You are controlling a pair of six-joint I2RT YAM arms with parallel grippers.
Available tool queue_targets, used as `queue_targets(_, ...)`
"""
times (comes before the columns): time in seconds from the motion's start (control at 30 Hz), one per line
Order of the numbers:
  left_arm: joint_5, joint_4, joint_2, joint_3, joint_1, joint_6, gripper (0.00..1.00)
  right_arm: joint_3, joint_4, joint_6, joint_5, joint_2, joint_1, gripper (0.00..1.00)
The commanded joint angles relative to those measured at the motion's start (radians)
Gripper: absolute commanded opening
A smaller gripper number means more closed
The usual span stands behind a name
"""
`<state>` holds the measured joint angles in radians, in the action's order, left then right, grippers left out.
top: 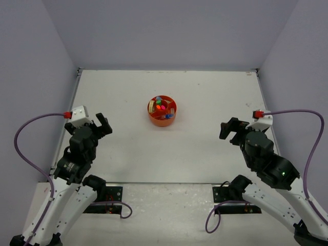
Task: Sort the stationery into containers
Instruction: Reset both arms
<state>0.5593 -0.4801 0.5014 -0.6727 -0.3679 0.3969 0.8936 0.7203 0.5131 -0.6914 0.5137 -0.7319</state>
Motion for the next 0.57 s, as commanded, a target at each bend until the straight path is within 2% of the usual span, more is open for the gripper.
queue_targets(0.0,0.039,0.029,-0.03,0.001,0.006,-0.021,1.0,0.004,0.013,0.031,-0.033,-0.029,0.002,0.99)
queue_targets(0.53,0.013,0.052,-0.056,0.015,0.006,-0.046,1.0,-0.019,0.019,0.042,-0.028,-0.076,0.0,0.99)
